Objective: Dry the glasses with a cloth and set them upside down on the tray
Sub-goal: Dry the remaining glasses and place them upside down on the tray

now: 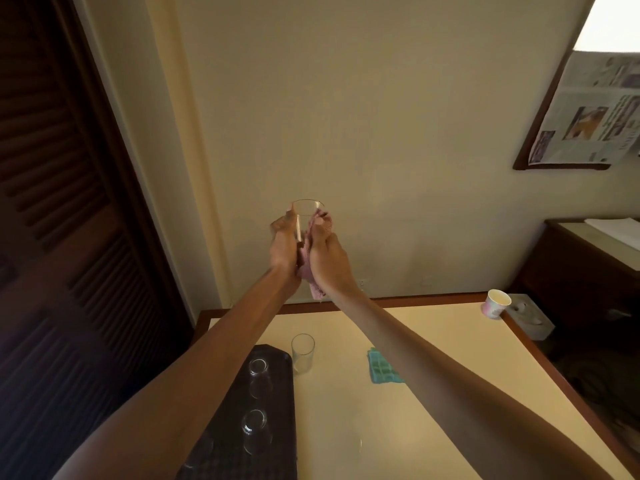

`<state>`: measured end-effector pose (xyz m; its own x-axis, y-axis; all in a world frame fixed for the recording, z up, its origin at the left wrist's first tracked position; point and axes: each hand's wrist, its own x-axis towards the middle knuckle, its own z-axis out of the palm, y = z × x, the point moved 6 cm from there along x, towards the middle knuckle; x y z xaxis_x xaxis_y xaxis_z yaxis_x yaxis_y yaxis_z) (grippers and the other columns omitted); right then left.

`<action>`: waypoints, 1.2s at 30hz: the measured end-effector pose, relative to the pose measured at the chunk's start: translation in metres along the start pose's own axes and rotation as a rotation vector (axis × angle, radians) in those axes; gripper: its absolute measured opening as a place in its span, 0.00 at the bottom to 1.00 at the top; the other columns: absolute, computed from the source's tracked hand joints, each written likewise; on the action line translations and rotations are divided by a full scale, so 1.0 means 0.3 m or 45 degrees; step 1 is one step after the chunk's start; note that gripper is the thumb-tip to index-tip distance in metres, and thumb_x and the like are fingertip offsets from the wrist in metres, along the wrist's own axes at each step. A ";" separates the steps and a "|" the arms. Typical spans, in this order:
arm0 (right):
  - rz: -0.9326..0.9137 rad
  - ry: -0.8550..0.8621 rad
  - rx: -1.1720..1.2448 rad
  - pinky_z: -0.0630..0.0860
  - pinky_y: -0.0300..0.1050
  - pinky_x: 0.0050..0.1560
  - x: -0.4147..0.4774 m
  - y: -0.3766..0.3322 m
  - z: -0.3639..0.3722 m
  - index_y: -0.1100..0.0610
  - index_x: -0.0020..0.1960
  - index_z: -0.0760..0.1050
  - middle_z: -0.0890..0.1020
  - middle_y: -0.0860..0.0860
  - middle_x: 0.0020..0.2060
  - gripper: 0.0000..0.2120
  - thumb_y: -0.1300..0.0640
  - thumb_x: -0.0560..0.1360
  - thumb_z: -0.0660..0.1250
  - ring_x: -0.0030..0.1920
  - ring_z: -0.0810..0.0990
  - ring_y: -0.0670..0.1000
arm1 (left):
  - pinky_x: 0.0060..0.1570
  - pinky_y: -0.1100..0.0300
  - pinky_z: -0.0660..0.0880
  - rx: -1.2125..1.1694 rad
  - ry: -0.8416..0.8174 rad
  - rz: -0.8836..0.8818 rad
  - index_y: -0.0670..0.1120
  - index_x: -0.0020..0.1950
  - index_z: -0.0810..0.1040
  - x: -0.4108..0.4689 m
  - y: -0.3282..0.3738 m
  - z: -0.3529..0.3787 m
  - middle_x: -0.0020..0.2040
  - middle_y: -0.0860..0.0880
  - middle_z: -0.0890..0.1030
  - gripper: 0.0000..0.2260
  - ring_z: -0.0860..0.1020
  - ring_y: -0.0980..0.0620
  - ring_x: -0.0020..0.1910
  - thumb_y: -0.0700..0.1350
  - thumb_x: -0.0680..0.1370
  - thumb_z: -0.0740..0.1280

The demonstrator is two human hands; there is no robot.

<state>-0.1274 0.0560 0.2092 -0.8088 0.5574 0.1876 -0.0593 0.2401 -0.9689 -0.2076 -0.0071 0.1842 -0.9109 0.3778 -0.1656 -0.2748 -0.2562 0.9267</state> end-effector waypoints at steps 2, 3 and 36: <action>-0.244 0.043 -0.100 0.78 0.34 0.34 -0.004 -0.035 0.003 0.58 0.61 0.68 0.81 0.50 0.42 0.17 0.45 0.85 0.53 0.36 0.82 0.40 | 0.39 0.57 0.80 -0.034 -0.041 -0.010 0.45 0.55 0.81 -0.022 0.011 0.010 0.42 0.46 0.85 0.27 0.84 0.46 0.44 0.68 0.79 0.61; -0.359 0.091 -0.164 0.79 0.34 0.39 0.000 -0.051 -0.002 0.59 0.64 0.66 0.81 0.51 0.48 0.18 0.45 0.84 0.55 0.43 0.83 0.42 | 0.41 0.58 0.79 -0.069 -0.089 -0.025 0.45 0.54 0.82 -0.030 0.014 0.023 0.42 0.47 0.86 0.25 0.83 0.47 0.44 0.65 0.83 0.58; 0.472 0.028 0.193 0.80 0.55 0.58 0.129 0.000 -0.062 0.61 0.61 0.78 0.84 0.59 0.53 0.39 0.29 0.78 0.46 0.51 0.84 0.58 | 0.60 0.47 0.78 0.298 0.003 0.163 0.45 0.59 0.83 -0.084 0.067 0.079 0.54 0.43 0.86 0.30 0.83 0.44 0.53 0.67 0.83 0.52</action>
<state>-0.1478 0.0923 0.2196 -0.7789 0.6015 -0.1775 0.1471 -0.1000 -0.9841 -0.1829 -0.0006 0.2149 -0.9346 0.3532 -0.0422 -0.0786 -0.0894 0.9929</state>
